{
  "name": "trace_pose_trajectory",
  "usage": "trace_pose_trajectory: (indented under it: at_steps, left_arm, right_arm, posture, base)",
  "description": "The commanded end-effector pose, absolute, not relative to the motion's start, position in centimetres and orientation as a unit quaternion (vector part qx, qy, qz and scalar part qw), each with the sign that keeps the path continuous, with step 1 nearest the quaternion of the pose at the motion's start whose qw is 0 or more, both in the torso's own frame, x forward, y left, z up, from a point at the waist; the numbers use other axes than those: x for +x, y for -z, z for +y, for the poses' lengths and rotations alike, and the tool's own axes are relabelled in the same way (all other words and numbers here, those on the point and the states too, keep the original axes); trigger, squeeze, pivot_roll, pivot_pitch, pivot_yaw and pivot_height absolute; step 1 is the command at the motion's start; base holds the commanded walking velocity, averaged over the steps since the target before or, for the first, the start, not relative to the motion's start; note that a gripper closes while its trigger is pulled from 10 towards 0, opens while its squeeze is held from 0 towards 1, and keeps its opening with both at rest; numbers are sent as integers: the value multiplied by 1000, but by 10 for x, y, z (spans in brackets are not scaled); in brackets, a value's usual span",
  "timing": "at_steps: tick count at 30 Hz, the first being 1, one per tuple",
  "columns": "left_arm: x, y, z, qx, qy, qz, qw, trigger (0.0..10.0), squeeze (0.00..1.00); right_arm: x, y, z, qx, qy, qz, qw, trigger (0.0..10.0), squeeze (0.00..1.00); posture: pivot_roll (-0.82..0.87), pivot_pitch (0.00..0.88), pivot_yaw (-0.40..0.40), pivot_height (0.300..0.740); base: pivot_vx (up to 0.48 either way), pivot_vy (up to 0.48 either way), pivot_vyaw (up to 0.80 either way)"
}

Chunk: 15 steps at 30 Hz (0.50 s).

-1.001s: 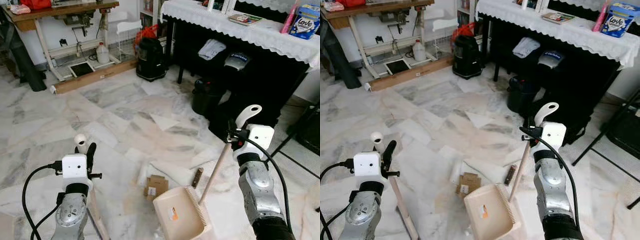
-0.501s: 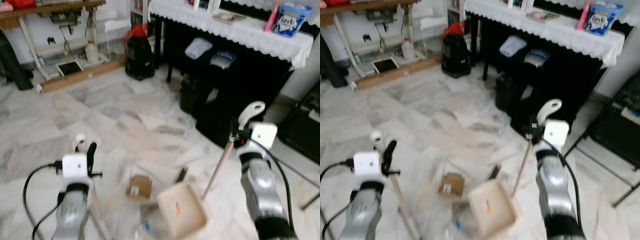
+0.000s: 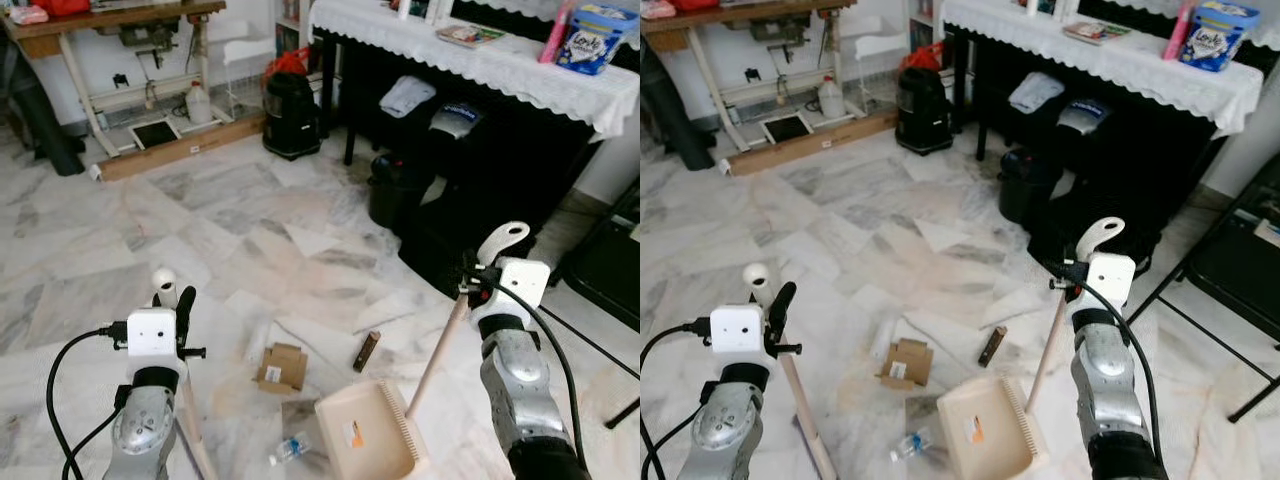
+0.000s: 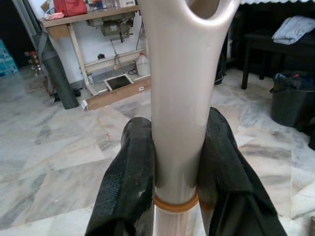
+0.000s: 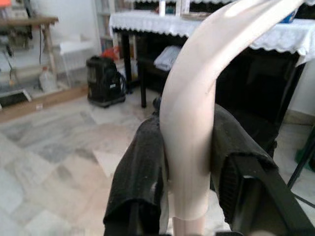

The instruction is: Sweep floor

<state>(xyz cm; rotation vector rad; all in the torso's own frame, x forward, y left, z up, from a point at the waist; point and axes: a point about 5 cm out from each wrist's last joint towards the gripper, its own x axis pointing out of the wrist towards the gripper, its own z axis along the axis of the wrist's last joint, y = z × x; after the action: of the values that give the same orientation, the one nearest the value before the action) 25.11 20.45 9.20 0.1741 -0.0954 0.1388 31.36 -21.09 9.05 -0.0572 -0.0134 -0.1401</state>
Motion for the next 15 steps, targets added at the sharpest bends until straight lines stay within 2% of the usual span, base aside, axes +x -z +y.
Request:
trace_pose_trajectory:
  at_steps: [1,9,15]
  left_arm:
    - [252,-100,202,90,-60,-63,992,10000,0]
    - [253,-103,199,87,-48,-65,993,10000,0]
    - [249,-105,197,84,-42,-66,993,10000,0]
  right_arm:
    - [318,-99,-218,-44,85,-25,995,10000,0]
    - [323,-105,-224,-88,90,-49,991,10000,0]
    - [329,-106,-220,-81,81,-50,992,10000,0]
  posture:
    - [-38,114,-55,740]
    - [-41,168,-57,740]
    - [-40,192,-58,740]
  base:
    - [0,0,0]
    - [0,0,0]
    - [0,0,0]
